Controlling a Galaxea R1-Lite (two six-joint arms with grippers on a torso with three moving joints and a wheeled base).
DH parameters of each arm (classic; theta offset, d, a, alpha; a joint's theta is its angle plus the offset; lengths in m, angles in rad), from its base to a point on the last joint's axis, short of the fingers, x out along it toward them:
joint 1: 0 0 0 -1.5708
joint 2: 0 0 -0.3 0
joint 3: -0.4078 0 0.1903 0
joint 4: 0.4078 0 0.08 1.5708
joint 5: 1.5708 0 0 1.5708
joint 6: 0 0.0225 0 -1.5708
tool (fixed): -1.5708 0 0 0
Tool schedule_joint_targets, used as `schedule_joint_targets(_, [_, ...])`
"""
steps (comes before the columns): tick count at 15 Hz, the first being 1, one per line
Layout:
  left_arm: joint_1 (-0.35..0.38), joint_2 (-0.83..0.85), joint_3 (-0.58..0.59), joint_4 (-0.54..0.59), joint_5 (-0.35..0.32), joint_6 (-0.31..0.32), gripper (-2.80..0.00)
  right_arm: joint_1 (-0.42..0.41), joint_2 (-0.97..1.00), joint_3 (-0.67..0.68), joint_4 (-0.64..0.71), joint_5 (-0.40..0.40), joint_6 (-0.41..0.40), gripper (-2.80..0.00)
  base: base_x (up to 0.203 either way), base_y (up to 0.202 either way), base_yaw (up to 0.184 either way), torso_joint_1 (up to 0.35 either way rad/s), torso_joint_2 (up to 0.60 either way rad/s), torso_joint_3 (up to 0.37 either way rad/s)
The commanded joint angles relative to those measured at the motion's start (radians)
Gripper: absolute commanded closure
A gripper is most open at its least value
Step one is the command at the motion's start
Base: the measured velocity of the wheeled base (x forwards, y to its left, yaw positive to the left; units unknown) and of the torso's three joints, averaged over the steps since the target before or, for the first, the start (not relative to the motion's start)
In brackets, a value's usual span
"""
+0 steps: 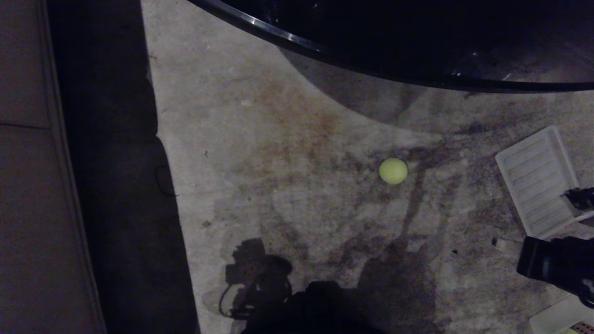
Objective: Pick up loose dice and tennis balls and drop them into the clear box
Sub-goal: Pick up the ball on the floor
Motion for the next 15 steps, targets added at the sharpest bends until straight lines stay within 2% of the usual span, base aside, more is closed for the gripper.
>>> schedule_joint_targets(1, [0.000,0.000,0.002,-0.001,0.001,0.000,0.00,0.082,0.327,-0.038,-0.244,-0.030,0.076,0.00,0.000,0.000,0.000,0.000,0.00,0.000])
schedule_joint_targets(4, [0.000,0.001,0.002,-0.001,0.001,0.000,0.00,0.222,0.444,-0.182,-0.335,-0.097,0.211,0.00,0.000,0.000,0.000,0.000,0.00,0.000])
schedule_joint_targets(6, [0.000,0.002,0.002,-0.001,0.001,0.000,0.00,0.244,0.498,-0.215,-0.344,-0.088,0.212,0.00,0.000,0.000,0.000,0.000,0.00,0.000])
schedule_joint_targets(7, [0.000,0.000,0.002,-0.001,0.001,0.000,0.00,0.244,0.537,-0.229,-0.345,-0.081,0.190,-2.80,0.000,0.000,0.000,0.000,0.00,0.000])
schedule_joint_targets(9, [0.000,0.002,0.002,-0.001,0.001,0.000,0.00,0.243,0.599,-0.292,-0.346,-0.088,0.129,-2.80,0.000,0.000,0.000,0.000,0.00,0.000])
schedule_joint_targets(12, [0.000,0.000,0.002,-0.001,0.001,0.000,0.00,0.210,0.604,-0.300,-0.346,-0.103,-0.011,-2.80,0.000,0.000,0.000,0.000,0.00,0.000])
schedule_joint_targets(15, [0.000,0.002,0.002,-0.001,0.001,0.000,0.00,0.199,0.648,-0.361,-0.349,-0.116,-0.042,-2.80,0.000,0.000,0.000,0.000,0.00,0.000])
